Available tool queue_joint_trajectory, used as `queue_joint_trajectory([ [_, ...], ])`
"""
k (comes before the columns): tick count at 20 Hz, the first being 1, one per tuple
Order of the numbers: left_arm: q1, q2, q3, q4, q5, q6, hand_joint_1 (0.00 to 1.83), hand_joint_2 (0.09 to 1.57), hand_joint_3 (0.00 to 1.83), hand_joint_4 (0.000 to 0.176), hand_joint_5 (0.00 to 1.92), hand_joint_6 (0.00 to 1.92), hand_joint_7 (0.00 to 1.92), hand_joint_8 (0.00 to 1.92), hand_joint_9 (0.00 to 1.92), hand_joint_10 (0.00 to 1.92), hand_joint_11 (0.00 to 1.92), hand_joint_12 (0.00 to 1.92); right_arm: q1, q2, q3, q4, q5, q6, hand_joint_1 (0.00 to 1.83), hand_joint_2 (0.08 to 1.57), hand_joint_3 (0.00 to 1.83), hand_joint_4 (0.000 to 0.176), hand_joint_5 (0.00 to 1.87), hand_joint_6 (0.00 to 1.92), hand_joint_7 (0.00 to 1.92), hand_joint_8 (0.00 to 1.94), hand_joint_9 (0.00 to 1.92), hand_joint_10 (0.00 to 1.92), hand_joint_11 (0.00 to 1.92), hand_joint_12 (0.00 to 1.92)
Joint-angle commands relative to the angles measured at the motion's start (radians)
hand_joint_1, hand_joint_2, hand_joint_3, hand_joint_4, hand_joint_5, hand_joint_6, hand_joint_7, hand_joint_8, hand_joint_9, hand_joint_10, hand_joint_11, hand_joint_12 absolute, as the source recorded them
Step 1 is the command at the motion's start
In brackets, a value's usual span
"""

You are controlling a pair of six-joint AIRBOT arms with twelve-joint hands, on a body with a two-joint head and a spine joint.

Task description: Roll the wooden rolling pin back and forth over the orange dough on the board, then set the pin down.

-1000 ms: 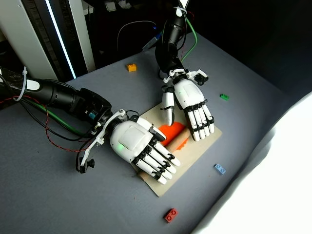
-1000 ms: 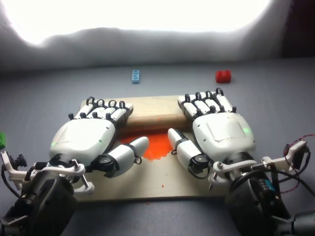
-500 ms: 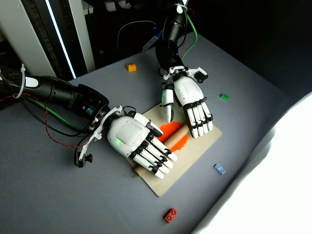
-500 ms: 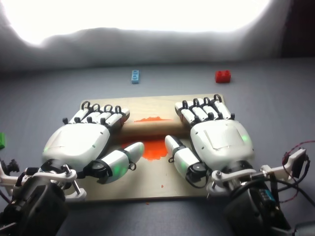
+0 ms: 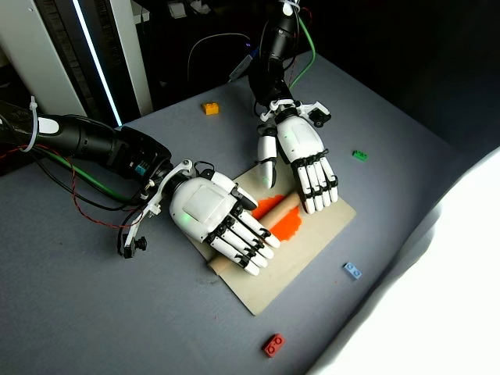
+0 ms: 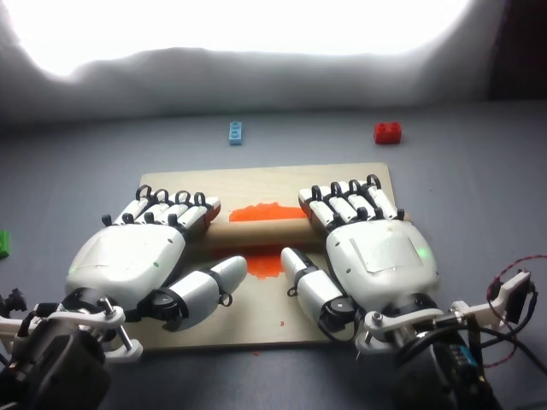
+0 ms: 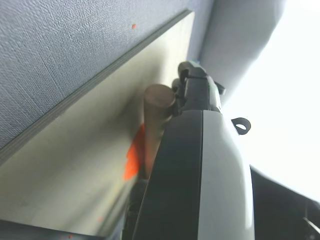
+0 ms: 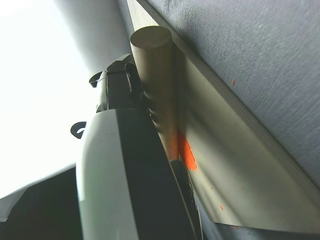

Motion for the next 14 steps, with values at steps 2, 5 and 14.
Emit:
queue_joint_trajectory([
  [2, 0.003, 0.011, -0.005, 0.048, -0.093, -0.008, 0.00, 1.40, 0.00, 0.000, 0.22, 0.00, 0.22, 0.00, 0.17, 0.00, 0.00, 0.29, -0.014, -0.002, -0.011, -0.037, 0.040, -0.009, 0.00, 1.45, 0.00, 0.000, 0.32, 0.00, 0.30, 0.00, 0.24, 0.00, 0.00, 0.50],
  [5, 0.005, 0.014, -0.011, 0.054, -0.094, -0.010, 0.00, 1.40, 0.00, 0.000, 0.22, 0.00, 0.22, 0.00, 0.17, 0.00, 0.00, 0.29, -0.017, -0.002, -0.022, -0.037, 0.055, -0.019, 0.00, 1.45, 0.00, 0.000, 0.32, 0.00, 0.30, 0.00, 0.24, 0.00, 0.00, 0.50],
  [14, 0.023, 0.030, -0.037, 0.057, -0.117, -0.015, 0.00, 1.41, 0.00, 0.000, 0.20, 0.00, 0.21, 0.00, 0.14, 0.00, 0.00, 0.23, -0.023, -0.001, -0.060, -0.038, 0.091, -0.044, 0.00, 1.46, 0.00, 0.000, 0.30, 0.00, 0.32, 0.00, 0.27, 0.01, 0.00, 0.63],
])
